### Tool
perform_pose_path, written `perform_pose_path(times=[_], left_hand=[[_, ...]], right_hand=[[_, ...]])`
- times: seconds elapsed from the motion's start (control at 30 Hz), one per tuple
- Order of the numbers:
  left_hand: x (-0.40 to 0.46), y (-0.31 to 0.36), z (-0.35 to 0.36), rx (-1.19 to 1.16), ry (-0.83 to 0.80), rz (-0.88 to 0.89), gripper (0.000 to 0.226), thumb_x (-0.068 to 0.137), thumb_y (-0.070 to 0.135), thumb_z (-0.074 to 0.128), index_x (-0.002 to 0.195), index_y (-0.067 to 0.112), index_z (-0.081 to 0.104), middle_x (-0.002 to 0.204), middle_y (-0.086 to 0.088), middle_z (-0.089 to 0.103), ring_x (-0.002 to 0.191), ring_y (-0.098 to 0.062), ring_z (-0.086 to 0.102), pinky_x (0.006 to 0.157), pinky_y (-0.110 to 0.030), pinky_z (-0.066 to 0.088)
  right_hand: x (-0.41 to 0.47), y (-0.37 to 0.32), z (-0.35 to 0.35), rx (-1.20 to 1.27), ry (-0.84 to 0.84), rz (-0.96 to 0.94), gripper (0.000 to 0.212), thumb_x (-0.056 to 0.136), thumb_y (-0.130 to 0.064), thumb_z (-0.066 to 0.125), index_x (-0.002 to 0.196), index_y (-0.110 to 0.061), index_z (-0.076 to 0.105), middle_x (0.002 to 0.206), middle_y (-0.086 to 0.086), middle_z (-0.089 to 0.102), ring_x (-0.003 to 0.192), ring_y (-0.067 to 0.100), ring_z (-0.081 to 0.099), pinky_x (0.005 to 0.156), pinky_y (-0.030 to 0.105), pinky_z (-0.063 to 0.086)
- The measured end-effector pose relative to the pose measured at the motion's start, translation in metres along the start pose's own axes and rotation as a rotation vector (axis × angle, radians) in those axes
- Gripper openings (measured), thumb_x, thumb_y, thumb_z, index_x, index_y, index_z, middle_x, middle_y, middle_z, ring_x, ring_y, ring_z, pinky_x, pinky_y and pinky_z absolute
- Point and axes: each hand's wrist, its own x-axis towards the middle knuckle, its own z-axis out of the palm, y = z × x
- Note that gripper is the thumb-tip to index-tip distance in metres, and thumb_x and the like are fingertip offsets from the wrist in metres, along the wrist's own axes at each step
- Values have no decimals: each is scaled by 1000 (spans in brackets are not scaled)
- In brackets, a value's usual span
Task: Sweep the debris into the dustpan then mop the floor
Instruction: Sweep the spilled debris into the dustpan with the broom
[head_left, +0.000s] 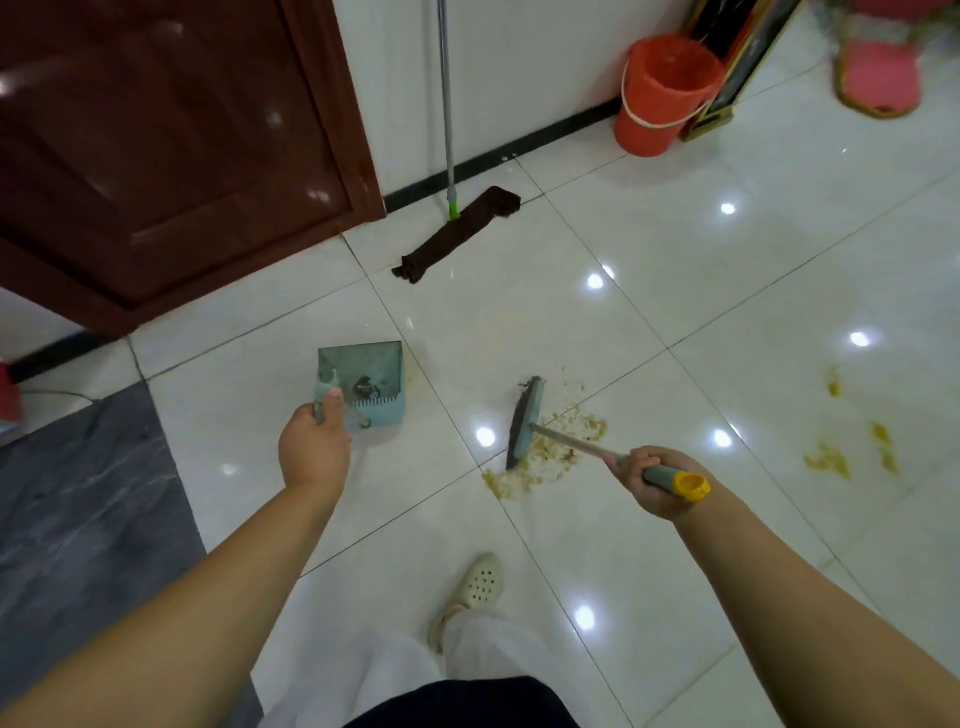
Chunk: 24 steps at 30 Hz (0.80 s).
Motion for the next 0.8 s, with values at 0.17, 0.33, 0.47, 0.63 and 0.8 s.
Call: perform_pose_path(times=[0.17,0.33,0.47,0.63,0.8], left_hand=[[-3,7,18,-5,-33,37,50,92,60,36,67,18,49,69,-8,59,64,-27,57,60,-34,47],[-8,6,22,10,-66,67,55,92,59,36,76,10,55,72,-10,60,66,-28,57,63,-32,45],[-15,-1,8,36,-84,92,57,93,58,35,77,7,55,64,-7,58,65,-29,58,68,-37,49],[-21,-28,-29,15,-117,118,54,93,57,36,81,8,54,60,-5,56,57,-26,55,63,-35,48],[-34,-66,-74,2,-159,133,51,94,55,38,77,9,54,59,-3,55,59,-26,55,62,-34,47]], right_hand=[[-17,2,-28,-25,-48,53,26,91,0,36,109,16,46,89,1,49,27,10,42,33,12,38],[-30,35,-45,-64,-48,106,23,95,-2,32,112,9,44,55,20,55,30,10,43,32,13,39],[-28,81,-53,-90,-39,134,23,92,3,33,112,9,44,77,22,55,31,10,44,31,13,40],[-21,151,-67,-103,-38,208,23,98,-3,33,112,11,45,65,23,55,31,14,47,32,14,42],[-17,223,-80,-128,-8,157,24,95,2,36,116,10,44,85,24,55,31,14,47,31,15,42]])
